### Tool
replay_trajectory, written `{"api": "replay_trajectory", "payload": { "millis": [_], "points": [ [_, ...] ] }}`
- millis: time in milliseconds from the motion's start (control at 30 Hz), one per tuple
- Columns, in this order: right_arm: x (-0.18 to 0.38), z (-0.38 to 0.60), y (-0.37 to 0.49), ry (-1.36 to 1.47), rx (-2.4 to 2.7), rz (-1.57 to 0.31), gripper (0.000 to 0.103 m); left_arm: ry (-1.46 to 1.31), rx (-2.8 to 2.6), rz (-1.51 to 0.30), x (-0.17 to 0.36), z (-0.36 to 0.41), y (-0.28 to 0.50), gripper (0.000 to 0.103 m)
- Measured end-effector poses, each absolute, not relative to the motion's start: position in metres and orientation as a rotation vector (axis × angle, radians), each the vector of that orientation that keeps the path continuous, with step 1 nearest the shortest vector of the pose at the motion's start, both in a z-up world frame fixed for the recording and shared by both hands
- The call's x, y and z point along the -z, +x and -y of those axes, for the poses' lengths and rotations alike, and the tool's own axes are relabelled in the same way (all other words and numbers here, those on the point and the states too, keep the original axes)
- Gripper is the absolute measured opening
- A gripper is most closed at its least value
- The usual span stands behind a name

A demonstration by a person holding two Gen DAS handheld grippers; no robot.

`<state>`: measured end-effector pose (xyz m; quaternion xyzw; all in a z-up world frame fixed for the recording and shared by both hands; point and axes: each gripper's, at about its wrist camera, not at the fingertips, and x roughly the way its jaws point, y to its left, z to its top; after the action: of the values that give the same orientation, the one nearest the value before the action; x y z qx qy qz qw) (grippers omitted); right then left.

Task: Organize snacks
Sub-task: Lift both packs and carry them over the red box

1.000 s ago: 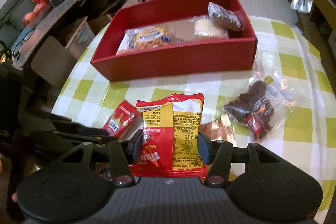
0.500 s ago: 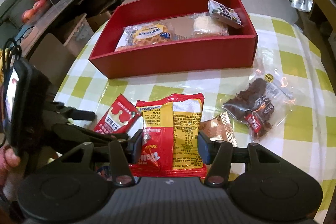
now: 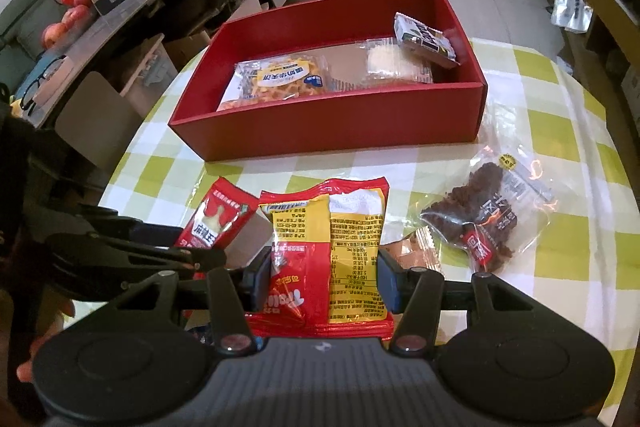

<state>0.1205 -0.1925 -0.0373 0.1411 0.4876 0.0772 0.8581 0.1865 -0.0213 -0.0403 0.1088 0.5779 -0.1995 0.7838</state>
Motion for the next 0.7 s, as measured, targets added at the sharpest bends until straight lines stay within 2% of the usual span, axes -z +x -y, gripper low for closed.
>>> {"api": "replay_trajectory", "payload": {
  "millis": [700],
  "points": [
    [0.020, 0.193, 0.142, 0.253, -0.102, -0.956, 0.058, 0.215, 0.406, -1.108, 0.000, 0.042, 0.195, 0.054]
  ]
}}
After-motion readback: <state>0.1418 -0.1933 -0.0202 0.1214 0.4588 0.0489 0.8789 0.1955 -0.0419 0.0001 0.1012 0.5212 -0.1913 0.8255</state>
